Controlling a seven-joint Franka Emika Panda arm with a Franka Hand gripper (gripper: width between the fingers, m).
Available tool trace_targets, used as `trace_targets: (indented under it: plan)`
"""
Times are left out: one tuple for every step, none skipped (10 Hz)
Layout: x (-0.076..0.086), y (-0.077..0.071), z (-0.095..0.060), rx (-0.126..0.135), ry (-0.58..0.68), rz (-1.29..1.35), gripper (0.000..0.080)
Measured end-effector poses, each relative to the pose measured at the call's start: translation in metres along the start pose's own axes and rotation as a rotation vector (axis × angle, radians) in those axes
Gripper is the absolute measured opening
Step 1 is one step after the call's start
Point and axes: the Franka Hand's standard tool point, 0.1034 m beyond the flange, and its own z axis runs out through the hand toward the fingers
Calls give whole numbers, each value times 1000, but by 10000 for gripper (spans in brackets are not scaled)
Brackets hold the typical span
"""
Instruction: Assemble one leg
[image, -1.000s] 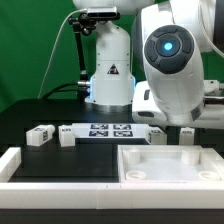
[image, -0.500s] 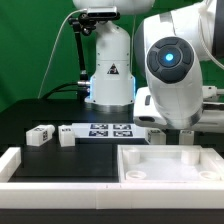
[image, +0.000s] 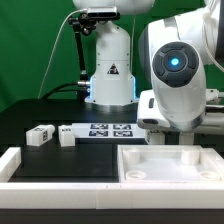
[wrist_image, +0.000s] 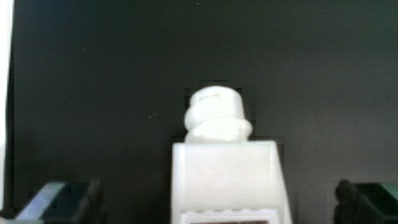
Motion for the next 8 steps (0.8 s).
trace_targets:
  plan:
    - [-1, -1, 1, -3, 0, 0, 648]
    - [0, -1, 0, -2, 0, 0, 519]
    - [0, -1, 0, -2, 0, 0, 385]
    - [0, -1, 0, -3, 0, 0, 385]
    - [0, -1, 0, -3, 0, 0, 288]
    - [0, -1, 0, -3, 0, 0, 288]
    - [0, -1, 0, -3, 0, 0, 288]
    - [0, -1, 0, -3, 0, 0, 288]
